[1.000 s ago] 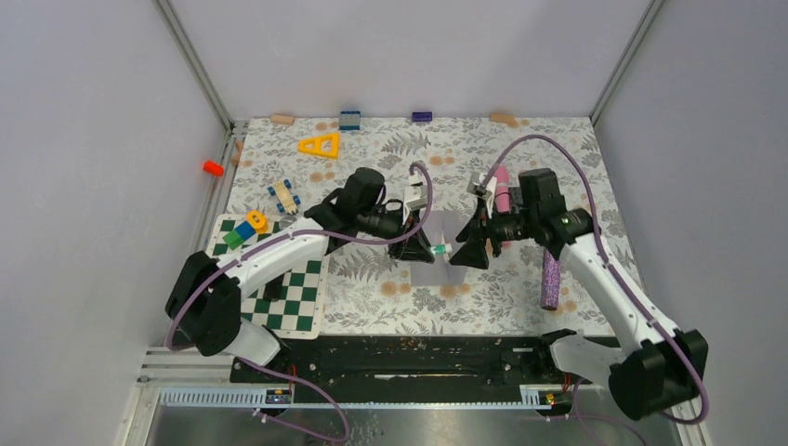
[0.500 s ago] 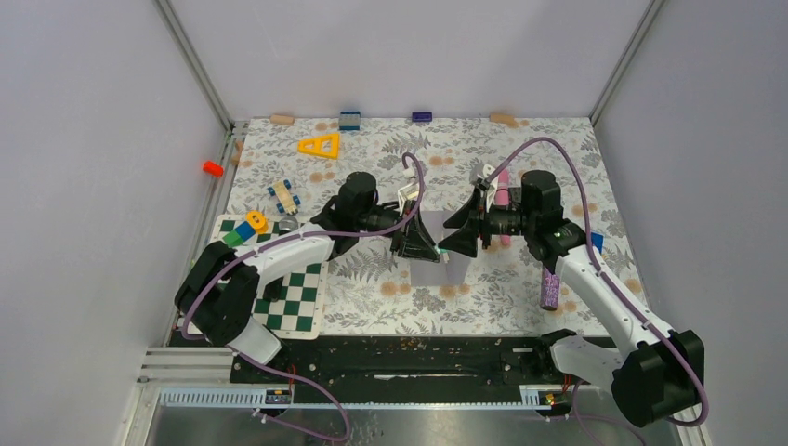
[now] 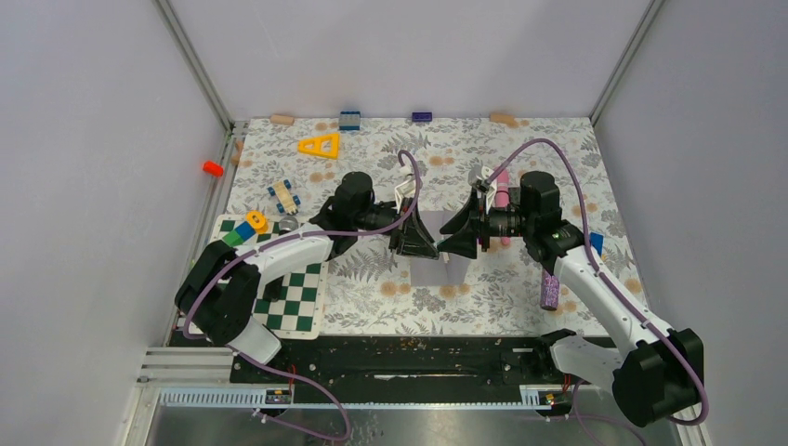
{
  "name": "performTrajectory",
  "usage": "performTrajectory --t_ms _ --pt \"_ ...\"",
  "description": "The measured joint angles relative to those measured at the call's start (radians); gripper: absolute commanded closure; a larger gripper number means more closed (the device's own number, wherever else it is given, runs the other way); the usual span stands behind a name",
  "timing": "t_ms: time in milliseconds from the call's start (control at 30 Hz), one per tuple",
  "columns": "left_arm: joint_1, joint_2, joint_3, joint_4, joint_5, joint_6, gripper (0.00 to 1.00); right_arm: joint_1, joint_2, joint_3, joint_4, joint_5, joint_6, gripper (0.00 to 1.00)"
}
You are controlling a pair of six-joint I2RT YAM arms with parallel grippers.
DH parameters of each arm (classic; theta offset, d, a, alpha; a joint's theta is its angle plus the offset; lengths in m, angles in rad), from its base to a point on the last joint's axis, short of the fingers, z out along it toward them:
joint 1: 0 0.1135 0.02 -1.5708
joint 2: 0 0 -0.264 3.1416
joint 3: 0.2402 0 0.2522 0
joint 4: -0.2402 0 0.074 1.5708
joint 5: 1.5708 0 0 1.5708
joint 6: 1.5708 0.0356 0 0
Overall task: Place the letter into the envelope and seal it
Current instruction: Open the solid glue cap from the solid glue.
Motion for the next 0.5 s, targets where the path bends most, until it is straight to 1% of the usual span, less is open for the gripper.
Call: performTrajectory --t_ms 67,167,233,267,400,500 --pt "0.002 0.0 -0.004 0.005 0.0 0.0 0.84 0.0 0.0 0.0 0.0 -0.011 0.005 0.46" --pt "0.004 0.0 -0.005 0.005 0.0 0.0 0.84 0.0 0.001 0.0 0.001 -0.026 0.014 0.56" --pt "0.004 0.0 -0.005 0.008 0.0 0.0 0.84 0.0 0.005 0.0 0.003 -0.037 0.021 0.6" --pt "0.004 0.0 -0.005 0.008 0.0 0.0 0.84 0.0 0.008 0.0 0.003 -0.042 0.024 0.59" --pt "0.004 0.0 -0.005 0.011 0.0 0.0 0.84 0.0 0.021 0.0 0.003 -0.051 0.031 0.53" --pt "0.004 0.0 -0.005 0.011 0.0 0.0 0.84 0.0 0.025 0.0 0.003 -0.053 0.034 0.53"
